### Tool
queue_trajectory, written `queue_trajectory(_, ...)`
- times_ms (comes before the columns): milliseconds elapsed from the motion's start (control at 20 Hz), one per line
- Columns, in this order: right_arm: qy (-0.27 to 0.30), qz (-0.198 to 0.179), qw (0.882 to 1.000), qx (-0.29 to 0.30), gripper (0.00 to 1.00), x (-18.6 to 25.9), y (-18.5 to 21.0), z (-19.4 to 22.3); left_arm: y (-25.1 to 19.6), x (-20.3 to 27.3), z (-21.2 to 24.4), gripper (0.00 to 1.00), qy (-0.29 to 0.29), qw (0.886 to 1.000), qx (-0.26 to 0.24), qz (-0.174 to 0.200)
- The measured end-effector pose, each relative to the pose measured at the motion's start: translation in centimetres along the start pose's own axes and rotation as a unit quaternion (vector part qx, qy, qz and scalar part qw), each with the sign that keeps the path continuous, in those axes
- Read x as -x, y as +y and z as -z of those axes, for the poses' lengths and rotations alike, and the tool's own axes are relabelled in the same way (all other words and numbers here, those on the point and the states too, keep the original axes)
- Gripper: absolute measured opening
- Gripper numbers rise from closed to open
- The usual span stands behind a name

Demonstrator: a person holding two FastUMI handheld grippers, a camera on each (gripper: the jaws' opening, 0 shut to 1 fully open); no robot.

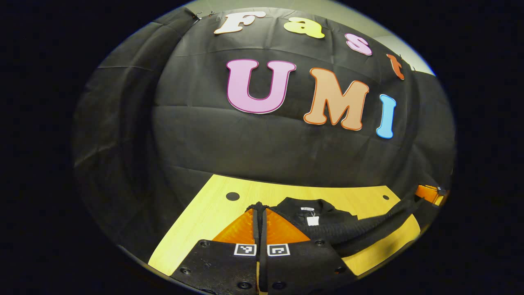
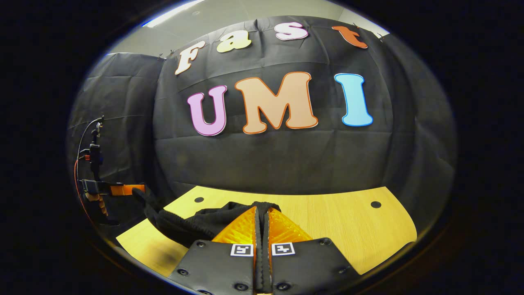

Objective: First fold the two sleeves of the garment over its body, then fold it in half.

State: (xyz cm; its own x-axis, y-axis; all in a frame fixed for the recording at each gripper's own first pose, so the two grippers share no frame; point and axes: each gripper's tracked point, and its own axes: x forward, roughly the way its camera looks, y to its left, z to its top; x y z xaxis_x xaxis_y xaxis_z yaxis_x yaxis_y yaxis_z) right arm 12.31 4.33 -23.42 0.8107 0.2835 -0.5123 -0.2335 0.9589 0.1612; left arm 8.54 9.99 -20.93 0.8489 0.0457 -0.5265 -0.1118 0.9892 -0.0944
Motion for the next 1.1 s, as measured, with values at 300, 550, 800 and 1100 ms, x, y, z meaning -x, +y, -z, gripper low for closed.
queue_trajectory(300,0.015,0.029,0.999,-0.012,0.02,-3.7,-0.6,0.3,0.6,-4.8,1.2,0.0,0.027,0.999,-0.014,0.012)
queue_trajectory(550,0.032,0.05,0.998,-0.028,0.01,-6.3,-1.0,0.9,2.7,-7.9,-0.7,0.0,0.004,0.999,-0.045,-0.025)
queue_trajectory(800,-0.02,0.126,0.992,-0.024,0.99,-5.3,-1.9,-1.9,1.4,-7.7,-4.8,0.94,-0.077,0.996,-0.052,-0.018)
queue_trajectory(1100,-0.077,0.151,0.986,0.014,0.94,-0.6,-0.5,-4.4,0.4,-4.0,-6.8,0.94,-0.106,0.993,-0.044,0.0)
